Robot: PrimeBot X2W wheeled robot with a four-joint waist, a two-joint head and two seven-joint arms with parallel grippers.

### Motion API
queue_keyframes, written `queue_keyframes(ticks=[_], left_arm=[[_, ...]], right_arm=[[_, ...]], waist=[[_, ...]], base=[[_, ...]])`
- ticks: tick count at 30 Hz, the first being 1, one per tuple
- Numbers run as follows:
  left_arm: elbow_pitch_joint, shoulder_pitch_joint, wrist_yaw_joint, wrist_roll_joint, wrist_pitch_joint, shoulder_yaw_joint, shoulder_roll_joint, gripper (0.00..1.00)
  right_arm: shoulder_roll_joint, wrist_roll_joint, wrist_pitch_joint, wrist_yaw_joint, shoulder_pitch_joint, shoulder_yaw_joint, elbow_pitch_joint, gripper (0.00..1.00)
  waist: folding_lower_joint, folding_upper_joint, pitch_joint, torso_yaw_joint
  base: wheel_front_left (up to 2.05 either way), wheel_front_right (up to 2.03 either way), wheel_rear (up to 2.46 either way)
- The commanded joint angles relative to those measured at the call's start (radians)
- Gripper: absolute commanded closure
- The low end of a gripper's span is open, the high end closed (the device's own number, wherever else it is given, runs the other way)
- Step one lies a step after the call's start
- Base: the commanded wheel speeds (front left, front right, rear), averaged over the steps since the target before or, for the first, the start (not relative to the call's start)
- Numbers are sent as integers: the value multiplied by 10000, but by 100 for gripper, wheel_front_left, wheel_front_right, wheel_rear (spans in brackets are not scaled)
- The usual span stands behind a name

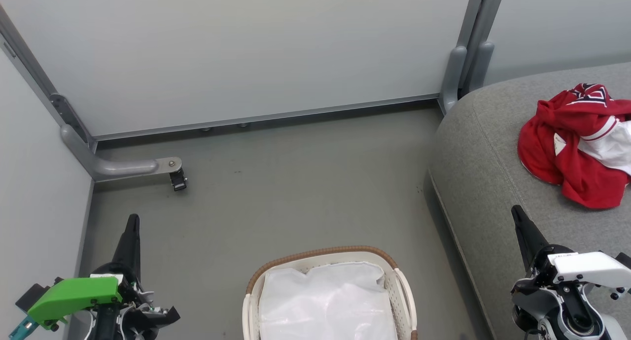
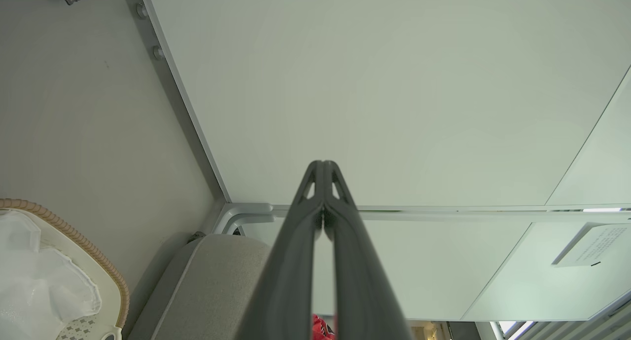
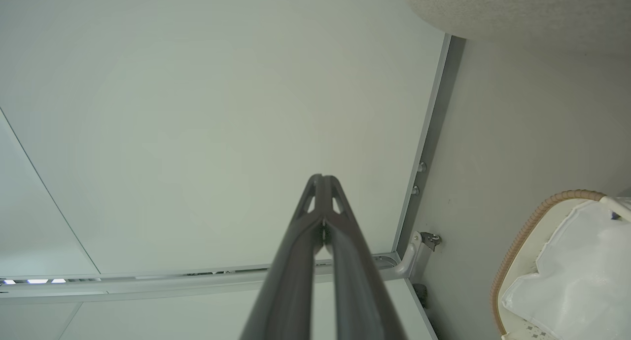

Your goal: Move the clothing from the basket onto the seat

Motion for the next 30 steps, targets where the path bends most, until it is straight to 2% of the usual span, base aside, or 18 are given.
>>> queue_keyframes(ticks=[1,30], left_arm=[[-33,-146,-37,-30,46,26,69,100],[-32,-140,-37,-32,44,23,69,100]], right_arm=[[-57,33,28,0,93,-22,-29,100],[-58,35,26,0,93,-19,-28,100]], waist=[[0,41,1,0],[0,41,1,0]], base=[[0,0,0],[0,0,0]])
